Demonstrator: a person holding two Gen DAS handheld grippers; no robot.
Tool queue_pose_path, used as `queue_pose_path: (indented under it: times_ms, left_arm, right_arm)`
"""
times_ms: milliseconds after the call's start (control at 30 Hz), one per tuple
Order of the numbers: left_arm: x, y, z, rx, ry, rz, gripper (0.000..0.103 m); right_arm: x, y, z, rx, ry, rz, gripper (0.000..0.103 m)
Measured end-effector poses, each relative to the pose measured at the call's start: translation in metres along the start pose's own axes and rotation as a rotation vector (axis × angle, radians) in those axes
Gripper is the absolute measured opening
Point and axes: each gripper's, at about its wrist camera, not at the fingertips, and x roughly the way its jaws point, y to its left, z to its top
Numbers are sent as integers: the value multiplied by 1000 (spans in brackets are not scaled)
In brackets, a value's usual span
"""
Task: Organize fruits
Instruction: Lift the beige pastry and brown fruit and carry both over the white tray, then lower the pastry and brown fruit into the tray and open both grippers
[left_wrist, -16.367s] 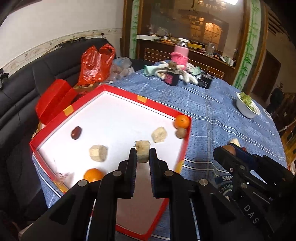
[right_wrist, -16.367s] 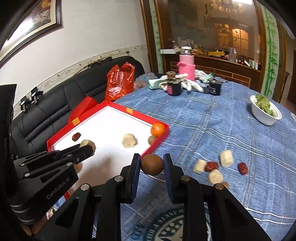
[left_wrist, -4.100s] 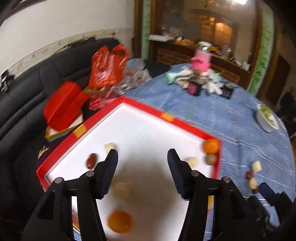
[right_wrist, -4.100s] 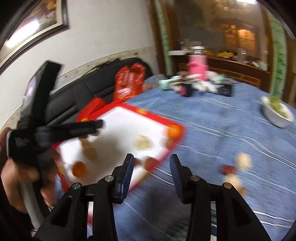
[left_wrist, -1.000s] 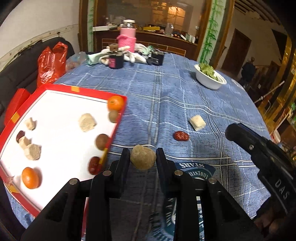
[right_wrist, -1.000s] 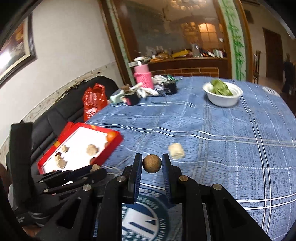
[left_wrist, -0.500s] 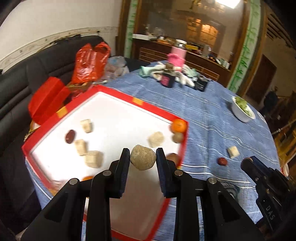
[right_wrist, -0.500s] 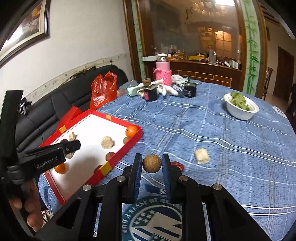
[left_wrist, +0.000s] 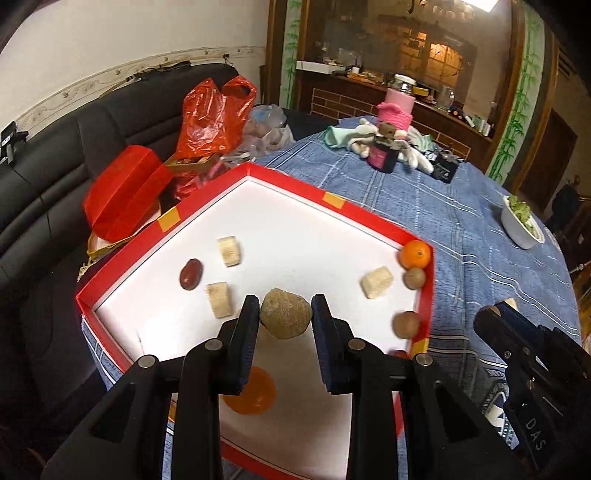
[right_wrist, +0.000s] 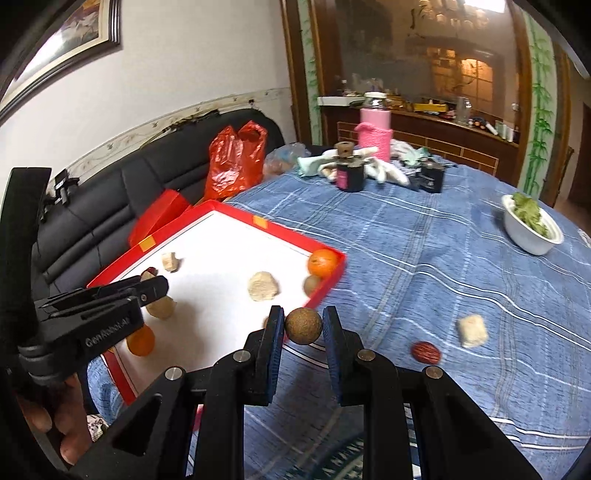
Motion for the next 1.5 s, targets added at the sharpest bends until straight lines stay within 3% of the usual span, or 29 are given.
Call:
queue_pose_path:
  times_ms: [500, 1500]
  left_arm:
    - [10, 17, 6, -15, 5, 54, 27]
    - [17, 17, 12, -5, 13, 100, 27]
  right_arm:
    - [34, 32, 23, -23, 16, 88, 22]
    - [50, 40, 29, -25, 24, 128, 21]
